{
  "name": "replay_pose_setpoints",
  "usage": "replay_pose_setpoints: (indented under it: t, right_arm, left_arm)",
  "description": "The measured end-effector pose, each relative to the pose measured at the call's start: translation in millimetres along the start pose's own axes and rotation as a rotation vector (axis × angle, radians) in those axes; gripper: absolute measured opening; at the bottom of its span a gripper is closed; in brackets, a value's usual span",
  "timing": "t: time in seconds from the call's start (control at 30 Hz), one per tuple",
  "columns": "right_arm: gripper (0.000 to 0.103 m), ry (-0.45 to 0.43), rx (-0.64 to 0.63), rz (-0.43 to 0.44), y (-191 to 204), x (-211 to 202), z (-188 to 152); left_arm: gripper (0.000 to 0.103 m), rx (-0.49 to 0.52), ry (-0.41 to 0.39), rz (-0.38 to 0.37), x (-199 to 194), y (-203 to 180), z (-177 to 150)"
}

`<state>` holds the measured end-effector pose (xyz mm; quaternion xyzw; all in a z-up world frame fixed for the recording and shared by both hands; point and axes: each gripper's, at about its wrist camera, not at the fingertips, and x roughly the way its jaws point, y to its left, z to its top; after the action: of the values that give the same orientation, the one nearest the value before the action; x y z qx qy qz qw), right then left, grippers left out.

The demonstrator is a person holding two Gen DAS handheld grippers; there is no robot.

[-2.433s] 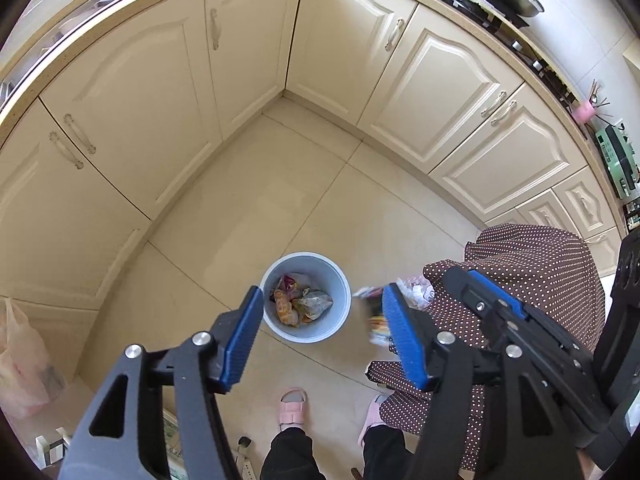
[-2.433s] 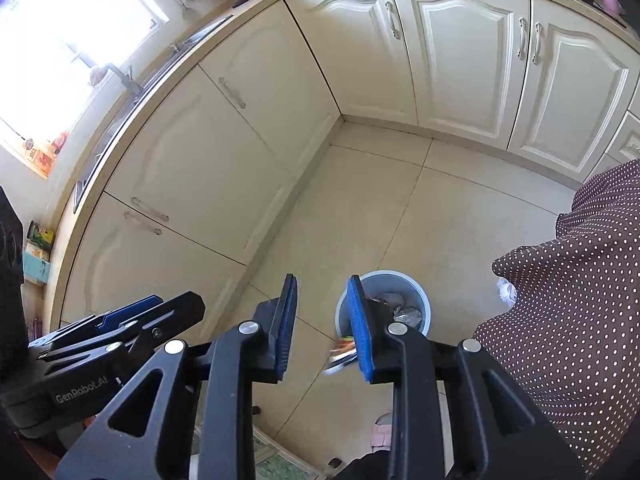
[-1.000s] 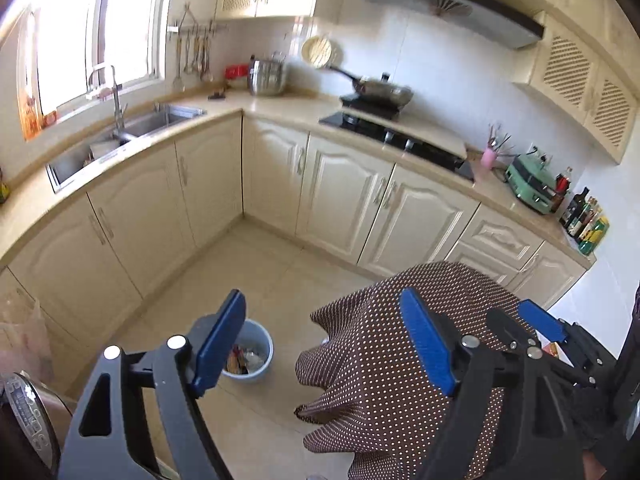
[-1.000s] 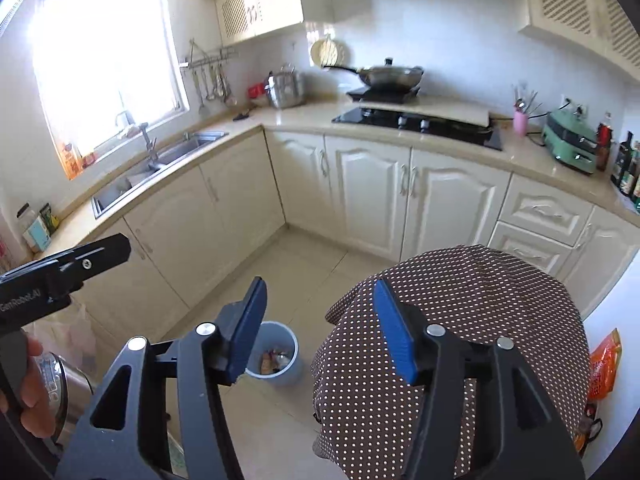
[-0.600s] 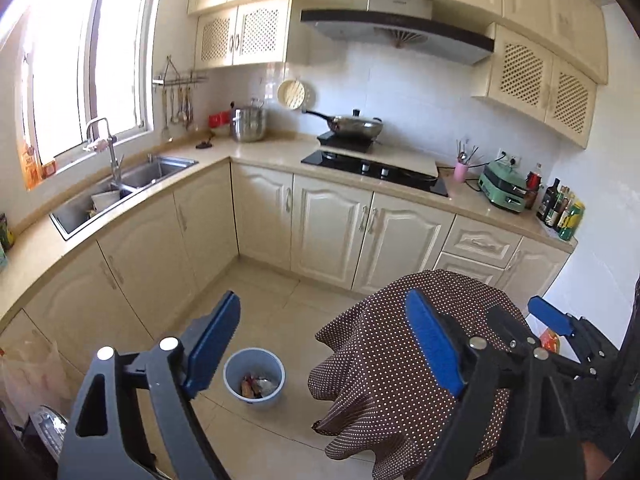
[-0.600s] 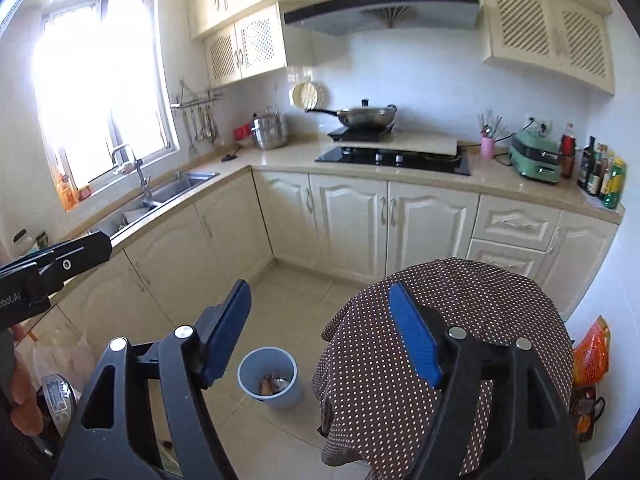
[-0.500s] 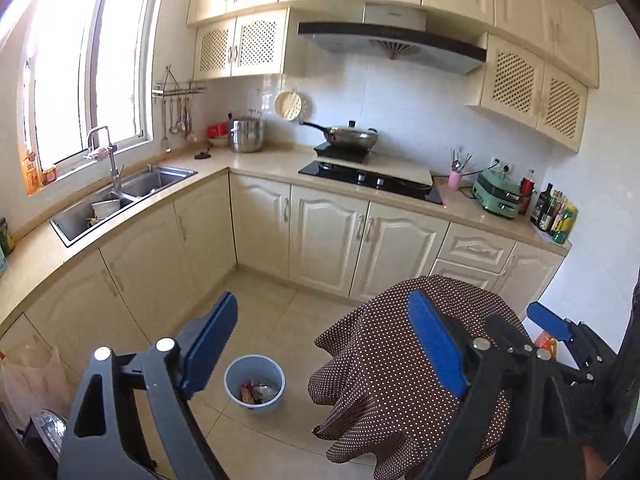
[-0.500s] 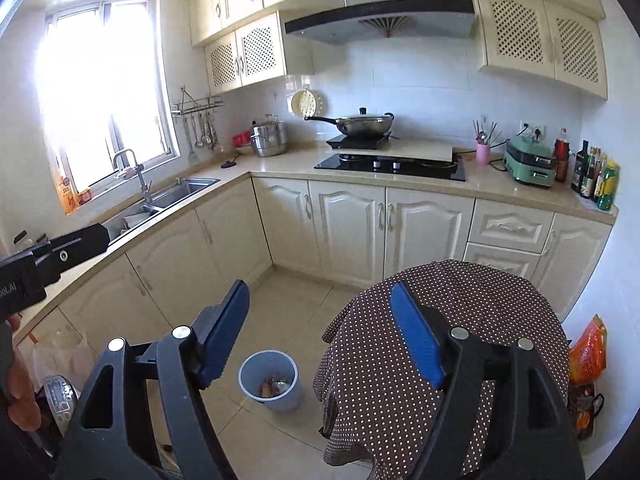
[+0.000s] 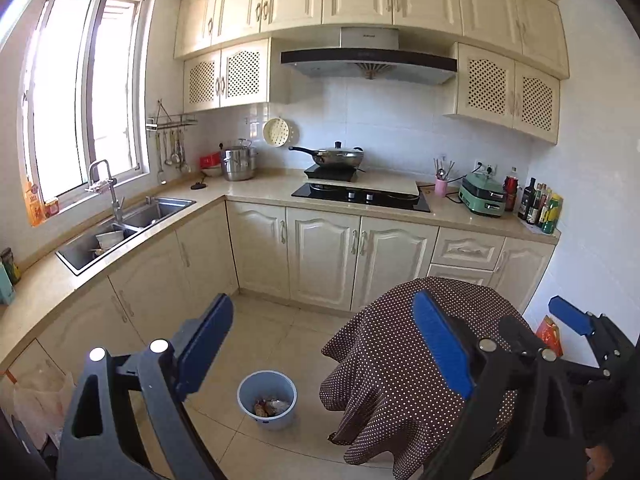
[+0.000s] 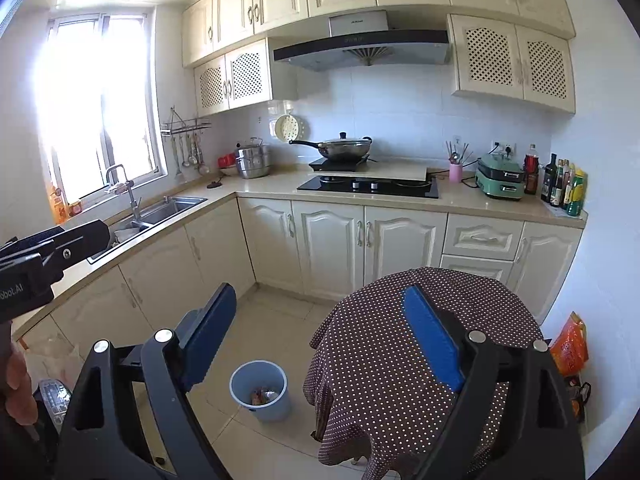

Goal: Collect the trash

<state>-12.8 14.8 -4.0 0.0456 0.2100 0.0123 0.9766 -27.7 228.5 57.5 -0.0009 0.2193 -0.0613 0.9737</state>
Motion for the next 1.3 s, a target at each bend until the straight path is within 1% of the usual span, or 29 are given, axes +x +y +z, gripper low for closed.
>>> replay_pose_setpoints:
  t: [0.1, 0.2, 0.33, 0.87, 0.93, 0.97, 1.3]
  right_arm:
    - [0.083, -0.012, 0.002, -0.015, -1.1, -8.4, -3.1]
    - [0.086, -0.027, 0.001, -0.028, -1.5, -15.6, -4.8]
    - [0.086, -0.034, -0.004, -0.038, -2.2, -22.1, -5.6]
    - [0.086, -0.045, -0.006, -0.049, 0.0, -28.3, -7.6]
    - [0.089, -0.045, -0.006, -0.052, 1.1, -28.5, -7.5]
    - [0.093, -0.048, -0.006, -0.054, 1.5, -29.8, -7.6]
    - [0.094, -0.068, 0.009, -0.064, 0.0, -44.2, -0.2]
  left_arm:
    - [0.09, 0.019, -0.011, -0.005, -6.7, -2.0, -3.5]
    - [0.09, 0.029, -0.017, -0.011, -11.5, -3.8, -5.4]
    - [0.09, 0.038, -0.03, -0.017, -17.4, -4.7, -6.5]
    - [0.09, 0.043, -0.043, -0.026, -26.1, -9.3, -12.7]
    - [0.09, 0.042, -0.042, -0.027, -25.8, -9.0, -12.6]
    - [0.09, 0.041, -0.04, -0.028, -25.7, -9.1, -12.9]
    - [0.09, 0.044, -0.037, -0.021, -34.5, -15.3, -9.7]
